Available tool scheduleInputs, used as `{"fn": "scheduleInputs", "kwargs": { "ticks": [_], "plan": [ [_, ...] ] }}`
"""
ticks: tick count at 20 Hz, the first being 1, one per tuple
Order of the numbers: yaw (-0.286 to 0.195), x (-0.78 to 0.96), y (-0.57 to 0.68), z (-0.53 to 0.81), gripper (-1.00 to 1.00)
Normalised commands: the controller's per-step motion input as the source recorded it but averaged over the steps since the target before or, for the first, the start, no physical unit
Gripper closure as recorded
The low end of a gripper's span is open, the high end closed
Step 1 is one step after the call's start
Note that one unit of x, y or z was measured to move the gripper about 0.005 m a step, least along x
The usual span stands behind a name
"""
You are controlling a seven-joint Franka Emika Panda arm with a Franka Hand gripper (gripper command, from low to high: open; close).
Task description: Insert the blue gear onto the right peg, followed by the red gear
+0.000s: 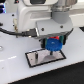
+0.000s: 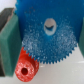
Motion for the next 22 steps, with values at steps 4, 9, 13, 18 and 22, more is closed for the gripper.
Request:
{"fn": "scheduleInputs", "kwargs": {
  "ticks": [4,9,13,18,22],
  "plan": [
    [0.000,0.37,-0.02,0.00,1.00],
    [0.000,0.41,-0.02,0.01,1.00],
    [0.000,0.30,0.00,0.04,1.00],
    [0.000,0.26,-0.06,0.13,1.00],
    [0.000,0.18,-0.09,0.07,1.00]
  ]
}}
